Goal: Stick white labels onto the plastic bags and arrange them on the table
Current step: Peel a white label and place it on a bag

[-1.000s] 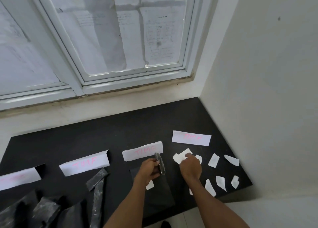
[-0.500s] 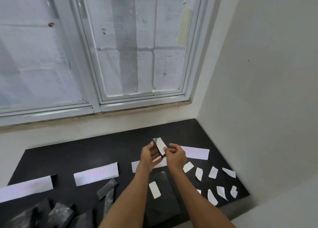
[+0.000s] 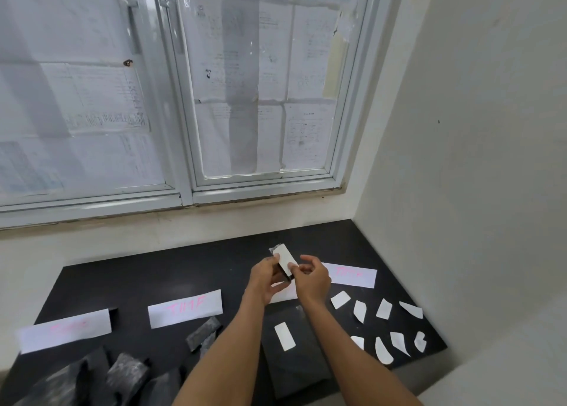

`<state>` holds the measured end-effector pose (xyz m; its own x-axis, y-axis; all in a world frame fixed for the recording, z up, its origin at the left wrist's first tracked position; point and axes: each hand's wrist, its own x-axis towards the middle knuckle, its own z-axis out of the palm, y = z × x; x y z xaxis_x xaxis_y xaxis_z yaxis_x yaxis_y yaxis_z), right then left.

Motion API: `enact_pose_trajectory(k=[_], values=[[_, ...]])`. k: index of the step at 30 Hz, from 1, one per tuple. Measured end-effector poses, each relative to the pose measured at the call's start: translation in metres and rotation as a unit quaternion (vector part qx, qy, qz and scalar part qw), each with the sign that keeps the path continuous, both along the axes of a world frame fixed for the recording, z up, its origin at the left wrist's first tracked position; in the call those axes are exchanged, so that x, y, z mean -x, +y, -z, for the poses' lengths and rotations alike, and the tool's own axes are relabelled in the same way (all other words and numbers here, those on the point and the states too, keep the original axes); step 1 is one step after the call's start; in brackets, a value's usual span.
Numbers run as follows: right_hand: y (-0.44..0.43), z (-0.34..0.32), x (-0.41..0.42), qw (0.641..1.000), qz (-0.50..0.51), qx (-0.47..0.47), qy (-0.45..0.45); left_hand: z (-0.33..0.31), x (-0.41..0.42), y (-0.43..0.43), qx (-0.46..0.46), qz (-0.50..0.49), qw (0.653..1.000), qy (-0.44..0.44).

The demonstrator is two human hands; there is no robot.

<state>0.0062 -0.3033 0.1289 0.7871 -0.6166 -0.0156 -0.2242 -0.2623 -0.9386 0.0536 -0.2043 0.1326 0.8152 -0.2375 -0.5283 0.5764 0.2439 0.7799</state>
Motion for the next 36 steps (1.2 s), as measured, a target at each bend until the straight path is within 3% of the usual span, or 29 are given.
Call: enact_pose_trajectory(k=[6,12,16,19,26,36], values=[[0.000,0.004,0.007,1.000,-0.029,-0.007,-0.009,-0.003,0.002,0.001,0.012,-0.020,1.000,-0.007],[0.005,0.000,0.012,0.995,-0.017,-0.010,-0.101,-0.005,0.001,-0.002,0.044,-0.022,0.999,-0.004],[0.005,0.000,0.013,0.986,-0.016,0.061,-0.153,-0.009,0.000,-0.003,0.066,-0.028,0.997,-0.007],[0.001,0.006,0.010,0.977,-0.025,0.152,-0.149,-0.011,0.001,-0.003,0.078,-0.021,0.997,-0.004],[0.001,0.009,0.006,0.951,-0.046,0.265,-0.152,-0.010,0.004,-0.004,0.080,-0.024,0.997,-0.003],[-0.008,0.024,-0.003,0.977,-0.051,0.164,-0.123,-0.011,0.000,0.003,0.131,-0.055,0.990,0.021]])
